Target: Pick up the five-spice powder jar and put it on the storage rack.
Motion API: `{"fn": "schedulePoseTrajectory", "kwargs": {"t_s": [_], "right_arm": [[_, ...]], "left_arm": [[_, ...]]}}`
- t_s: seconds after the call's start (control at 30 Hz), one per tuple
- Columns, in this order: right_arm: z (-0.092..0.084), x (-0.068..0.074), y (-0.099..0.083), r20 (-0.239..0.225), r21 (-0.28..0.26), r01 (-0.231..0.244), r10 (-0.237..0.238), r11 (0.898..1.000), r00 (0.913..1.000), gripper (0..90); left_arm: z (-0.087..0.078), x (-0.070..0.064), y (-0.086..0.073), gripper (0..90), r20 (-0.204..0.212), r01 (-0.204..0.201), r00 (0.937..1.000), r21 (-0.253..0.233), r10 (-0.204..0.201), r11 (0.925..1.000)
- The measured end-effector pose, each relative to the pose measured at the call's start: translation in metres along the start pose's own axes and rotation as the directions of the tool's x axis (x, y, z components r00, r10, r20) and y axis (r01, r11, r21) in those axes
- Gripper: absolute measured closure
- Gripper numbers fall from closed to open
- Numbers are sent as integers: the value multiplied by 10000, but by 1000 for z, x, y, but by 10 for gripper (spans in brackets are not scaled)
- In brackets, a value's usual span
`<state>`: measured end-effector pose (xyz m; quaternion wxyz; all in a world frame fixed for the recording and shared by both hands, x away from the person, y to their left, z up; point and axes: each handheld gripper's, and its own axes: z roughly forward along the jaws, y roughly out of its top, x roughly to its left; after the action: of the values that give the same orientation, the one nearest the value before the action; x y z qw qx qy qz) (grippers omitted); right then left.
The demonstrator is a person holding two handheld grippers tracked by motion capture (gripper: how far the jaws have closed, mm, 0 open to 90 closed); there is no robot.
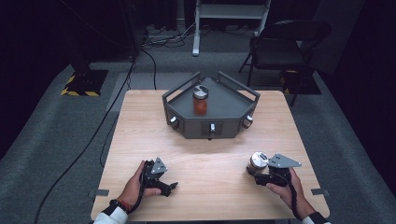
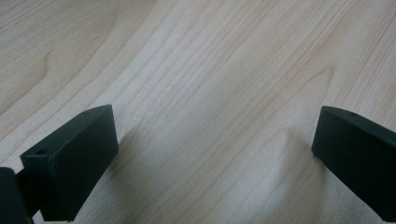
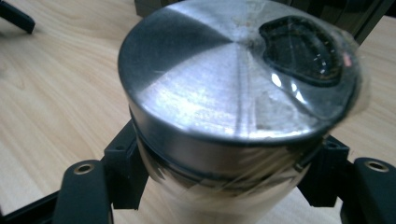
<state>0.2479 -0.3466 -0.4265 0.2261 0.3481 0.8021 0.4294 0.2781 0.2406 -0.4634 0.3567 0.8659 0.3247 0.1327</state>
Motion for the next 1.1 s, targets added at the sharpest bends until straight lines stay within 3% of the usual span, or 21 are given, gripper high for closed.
{"fn": "schedulePoseTrajectory", "kwargs": {"t_s": [0.33, 0.5, 0.73, 0.83, 1.1], "right_arm": [[9, 9, 17, 599, 3, -214, 213, 9998, 9980, 313], [14, 10, 37, 924, 119, -325, 313, 9994, 9952, 313], [21, 12, 51, 1315, -132, -250, 266, 9996, 9910, 313], [23, 16, 65, 1734, -182, -369, 395, 9992, 9841, 313], [22, 17, 96, 2121, -434, -620, 698, 9971, 9748, 313]], "left_arm": [[0, 0, 0, 1, 0, -1, 10000, 1, 1, 10000], [0, 0, 0, 1, 1, 1, 10000, -1, -1, 10000], [0, 0, 0, 1, 2, 5, 10000, -15, -5, 10000], [0, 0, 0, 1, 1, 0, 10000, 1, 0, 10000], [0, 0, 0, 1, 9, -13, 10000, -12, 13, 10000]]}}
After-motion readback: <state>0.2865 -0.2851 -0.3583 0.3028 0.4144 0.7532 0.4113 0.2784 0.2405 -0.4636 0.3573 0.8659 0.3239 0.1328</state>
